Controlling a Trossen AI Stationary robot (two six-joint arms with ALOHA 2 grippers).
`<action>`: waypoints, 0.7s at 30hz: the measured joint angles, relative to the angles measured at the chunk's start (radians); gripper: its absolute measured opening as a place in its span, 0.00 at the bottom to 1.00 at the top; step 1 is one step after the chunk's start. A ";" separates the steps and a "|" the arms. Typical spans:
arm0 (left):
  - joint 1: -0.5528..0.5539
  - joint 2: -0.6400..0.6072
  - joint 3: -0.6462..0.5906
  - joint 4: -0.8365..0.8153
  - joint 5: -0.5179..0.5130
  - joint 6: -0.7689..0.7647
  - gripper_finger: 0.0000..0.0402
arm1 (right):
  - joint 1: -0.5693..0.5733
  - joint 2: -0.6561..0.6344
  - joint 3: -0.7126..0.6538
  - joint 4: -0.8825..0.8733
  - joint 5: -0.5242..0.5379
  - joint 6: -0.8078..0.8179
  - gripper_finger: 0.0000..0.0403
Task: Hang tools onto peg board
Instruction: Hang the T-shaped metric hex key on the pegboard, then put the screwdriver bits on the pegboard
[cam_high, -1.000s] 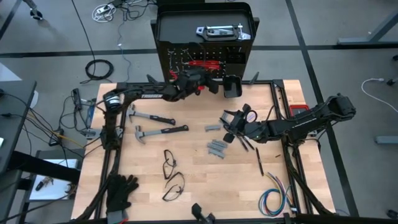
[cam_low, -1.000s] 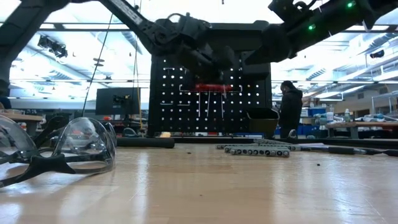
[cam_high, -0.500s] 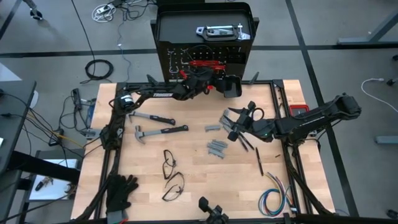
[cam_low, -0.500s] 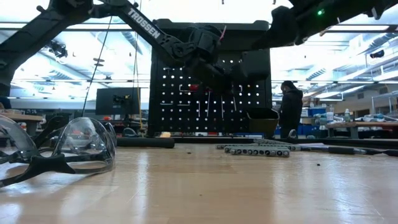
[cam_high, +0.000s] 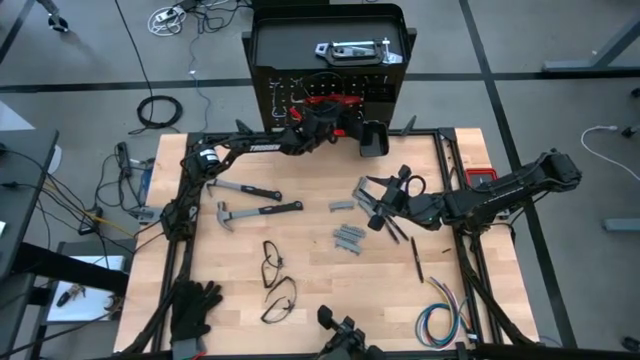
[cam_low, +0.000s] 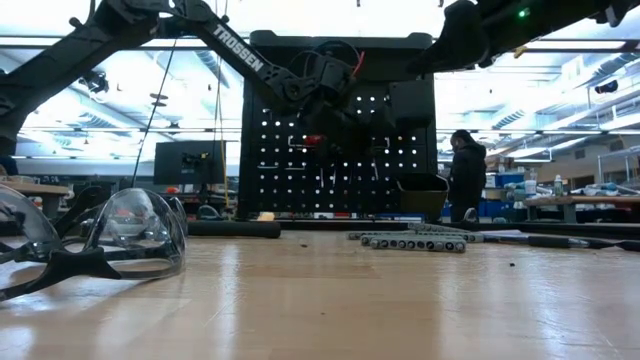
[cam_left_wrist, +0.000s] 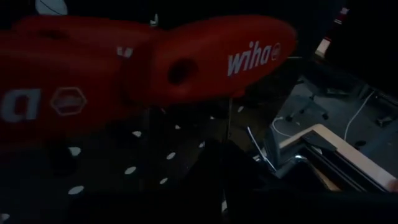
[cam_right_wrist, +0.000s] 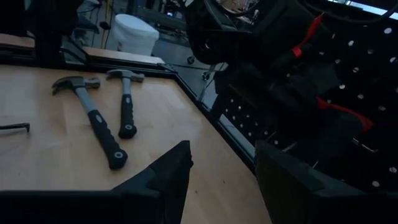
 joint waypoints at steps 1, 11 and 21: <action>0.003 0.000 0.000 0.000 0.000 0.003 0.00 | 0.000 0.000 0.000 0.000 0.000 0.000 0.46; 0.015 0.000 0.001 -0.048 0.037 0.019 0.00 | 0.004 0.000 0.000 0.006 -0.002 0.000 0.46; 0.013 0.000 0.001 -0.065 0.019 0.042 0.26 | 0.011 0.001 0.000 0.009 -0.009 0.000 0.46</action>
